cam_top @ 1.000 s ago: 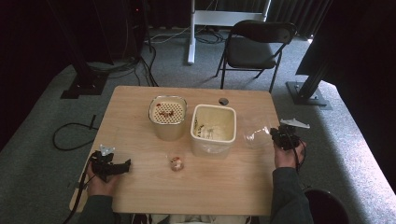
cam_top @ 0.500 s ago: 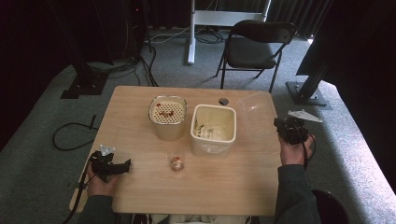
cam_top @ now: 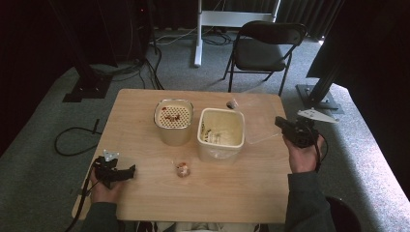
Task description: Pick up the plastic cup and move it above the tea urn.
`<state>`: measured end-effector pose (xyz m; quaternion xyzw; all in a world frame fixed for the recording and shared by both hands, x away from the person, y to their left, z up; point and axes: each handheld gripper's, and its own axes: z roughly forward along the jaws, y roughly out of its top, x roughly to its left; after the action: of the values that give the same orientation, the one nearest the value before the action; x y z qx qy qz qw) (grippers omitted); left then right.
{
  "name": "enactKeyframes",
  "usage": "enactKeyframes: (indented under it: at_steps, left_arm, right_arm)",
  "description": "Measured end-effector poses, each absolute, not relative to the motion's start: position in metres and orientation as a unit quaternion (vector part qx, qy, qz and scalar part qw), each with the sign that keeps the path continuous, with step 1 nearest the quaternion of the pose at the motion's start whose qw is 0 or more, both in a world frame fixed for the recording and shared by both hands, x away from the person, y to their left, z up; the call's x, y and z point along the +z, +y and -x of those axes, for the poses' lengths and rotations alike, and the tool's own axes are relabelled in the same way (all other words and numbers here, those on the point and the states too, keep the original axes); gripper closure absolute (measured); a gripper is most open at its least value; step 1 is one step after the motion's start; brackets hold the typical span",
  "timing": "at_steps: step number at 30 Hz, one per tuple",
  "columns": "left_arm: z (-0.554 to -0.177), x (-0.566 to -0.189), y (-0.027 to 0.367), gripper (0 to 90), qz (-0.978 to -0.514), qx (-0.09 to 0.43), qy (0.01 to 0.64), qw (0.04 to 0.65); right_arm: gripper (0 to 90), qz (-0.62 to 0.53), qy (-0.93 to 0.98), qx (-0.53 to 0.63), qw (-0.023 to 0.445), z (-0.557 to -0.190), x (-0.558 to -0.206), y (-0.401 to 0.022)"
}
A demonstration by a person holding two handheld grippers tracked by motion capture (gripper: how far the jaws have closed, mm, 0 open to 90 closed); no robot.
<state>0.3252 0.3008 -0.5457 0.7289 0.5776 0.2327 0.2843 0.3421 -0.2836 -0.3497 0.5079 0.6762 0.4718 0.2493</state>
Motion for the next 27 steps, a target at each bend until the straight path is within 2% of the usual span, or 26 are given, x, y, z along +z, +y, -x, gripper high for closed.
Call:
enactKeyframes:
  at_steps: [8, 10, 11, 14, 18, 27]
  left_arm:
    - [-0.325, -0.546, 0.301, 1.5, -0.729, 0.233, 0.578, 0.285]
    - [-0.325, -0.546, 0.301, 1.5, -0.729, 0.233, 0.578, 0.285]
    - [-0.325, -0.546, 0.301, 1.5, -0.729, 0.233, 0.578, 0.285]
    - [-0.325, -0.546, 0.301, 1.5, -0.729, 0.233, 0.578, 0.284]
    - [-0.325, -0.546, 0.301, 1.5, -0.729, 0.233, 0.578, 0.285]
    - [-0.325, -0.546, 0.301, 1.5, -0.729, 0.233, 0.578, 0.284]
  right_arm:
    - [85.3, -0.483, 0.703, 0.490, 0.178, -0.347, -0.356, -0.264]
    - [73.5, -0.463, 0.716, 0.501, 0.149, -0.349, -0.357, -0.261]
    - [68.4, -0.459, 0.716, 0.504, 0.149, -0.349, -0.357, -0.259]
    - [57.9, -0.453, 0.706, 0.527, 0.136, -0.349, -0.355, -0.259]
    - [52.7, -0.451, 0.690, 0.546, 0.150, -0.346, -0.351, -0.263]
    - [51.3, -0.441, 0.707, 0.518, 0.190, -0.341, -0.361, -0.265]
